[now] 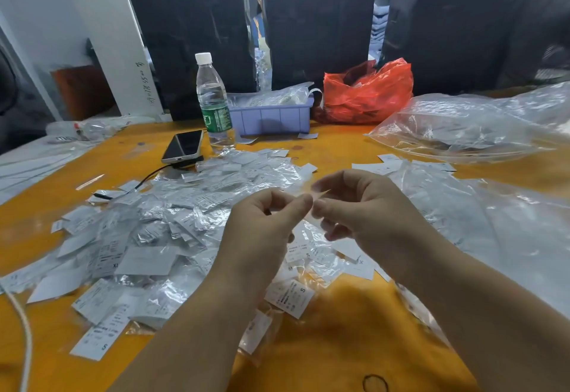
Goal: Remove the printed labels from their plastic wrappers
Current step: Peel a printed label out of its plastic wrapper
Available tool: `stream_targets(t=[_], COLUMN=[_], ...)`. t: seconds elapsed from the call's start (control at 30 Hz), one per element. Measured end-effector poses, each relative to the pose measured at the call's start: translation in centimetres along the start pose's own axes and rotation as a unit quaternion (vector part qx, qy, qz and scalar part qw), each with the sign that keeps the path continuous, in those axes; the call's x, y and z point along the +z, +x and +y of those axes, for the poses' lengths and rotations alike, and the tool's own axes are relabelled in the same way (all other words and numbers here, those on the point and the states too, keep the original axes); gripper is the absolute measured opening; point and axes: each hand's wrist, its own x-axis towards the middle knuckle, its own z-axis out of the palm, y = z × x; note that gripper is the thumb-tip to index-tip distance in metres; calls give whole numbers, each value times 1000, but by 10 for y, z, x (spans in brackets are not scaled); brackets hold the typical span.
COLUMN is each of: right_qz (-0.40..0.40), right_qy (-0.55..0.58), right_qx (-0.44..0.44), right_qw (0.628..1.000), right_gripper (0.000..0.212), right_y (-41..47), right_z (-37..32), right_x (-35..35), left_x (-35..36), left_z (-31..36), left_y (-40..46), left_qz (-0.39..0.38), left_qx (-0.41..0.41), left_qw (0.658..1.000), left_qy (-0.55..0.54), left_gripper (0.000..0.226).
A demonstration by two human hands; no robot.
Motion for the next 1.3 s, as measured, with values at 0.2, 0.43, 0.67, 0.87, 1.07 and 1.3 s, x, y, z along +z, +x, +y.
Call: stream_targets(t=[0.2, 0.43, 0.67, 0.87, 1.07, 1.3], right_qz=[26, 38, -3, -34, 11, -29], right_qy=[10, 10, 70, 78, 141, 187], right_qx=[13, 4, 33, 64, 53, 51], right_qw=[1000, 999, 997, 994, 989, 981], right_gripper=[13, 10, 28, 16, 43, 2], right_y=[3, 3, 4, 2, 6, 2], right_z=[2, 5, 4, 1, -2, -4], right_x=[-9, -11, -9, -9, -15, -13], left_x=[-1, 0, -1, -2, -9, -10], left_z=[3, 5, 8, 10, 13, 16], left_y=[1, -2, -5, -6, -3, -6], left_qz=[-7, -34, -51, -51, -24, -22], left_qx=[-32, -15, 4, 23, 32, 68], left_qw=[998, 998, 997, 996, 990, 988], left_qy=[-58, -51, -60, -70, -138, -137], left_gripper=[24, 17, 9, 25, 22, 28])
